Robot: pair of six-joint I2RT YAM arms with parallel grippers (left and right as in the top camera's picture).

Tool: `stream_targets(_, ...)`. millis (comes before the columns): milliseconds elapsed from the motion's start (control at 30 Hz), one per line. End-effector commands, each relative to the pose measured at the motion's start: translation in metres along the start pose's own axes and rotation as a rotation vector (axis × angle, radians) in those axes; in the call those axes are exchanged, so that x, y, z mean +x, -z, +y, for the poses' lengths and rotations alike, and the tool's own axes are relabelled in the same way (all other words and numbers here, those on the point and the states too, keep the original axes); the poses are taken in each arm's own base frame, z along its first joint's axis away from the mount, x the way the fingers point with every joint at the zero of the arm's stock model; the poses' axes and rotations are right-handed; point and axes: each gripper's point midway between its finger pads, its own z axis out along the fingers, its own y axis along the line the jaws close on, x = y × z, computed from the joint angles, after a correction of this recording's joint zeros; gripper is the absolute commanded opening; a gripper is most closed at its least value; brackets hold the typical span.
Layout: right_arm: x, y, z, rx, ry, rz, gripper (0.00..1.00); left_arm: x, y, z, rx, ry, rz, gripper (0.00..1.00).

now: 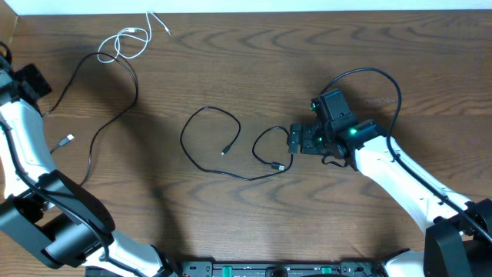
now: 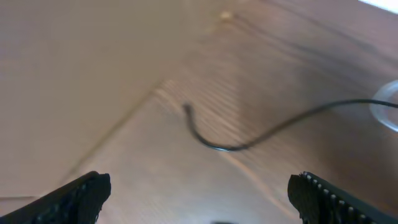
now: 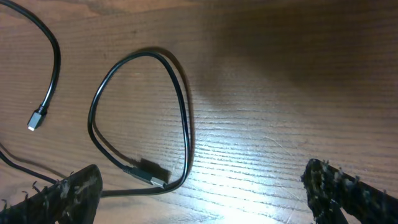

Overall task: Untangle cables
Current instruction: 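Release and withdraw the left gripper to the left edge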

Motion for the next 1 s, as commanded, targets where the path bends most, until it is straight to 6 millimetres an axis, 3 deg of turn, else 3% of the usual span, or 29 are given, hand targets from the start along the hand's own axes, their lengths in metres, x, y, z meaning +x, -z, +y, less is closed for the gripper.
stream_targets(0,0.0,-0.002,-0.001,0.004,-0.015,0.002,0.99,0.012,-0.004,-0.026,0.138,0.16,0.058,0.97)
stream_targets(233,0.0,-0.002,0.0,0.002,-0.015,0.0,0.99,0.068,-0.019,-0.038,0.143,0.173,0.27,0.97)
stream_targets(433,-0.002,-0.002,0.0,-0.001,-0.014,-0.006,0.99,0.082,-0.012,-0.094,0.479,0.089,0.325,0.97)
stream_targets(500,-0.003,-0.002,0.001,-0.003,-0.013,-0.009,0.99,0.088,-0.009,-0.105,0.548,0.066,0.34,0.91)
stream_targets(600,-0.003,-0.002,0.001,-0.004,-0.013,-0.01,0.99,0.106,-0.011,-0.109,0.563,0.005,0.393,0.81)
stream_targets(800,-0.003,-0.002,0.001,-0.004,-0.013,-0.01,0.99,0.146,-0.022,-0.099,0.485,-0.028,0.54,0.81)
stream_targets(967,-0.003,-0.002,0.001,-0.004,-0.013,-0.01,0.99,0.161,-0.019,-0.097,0.474,-0.037,0.603,0.82)
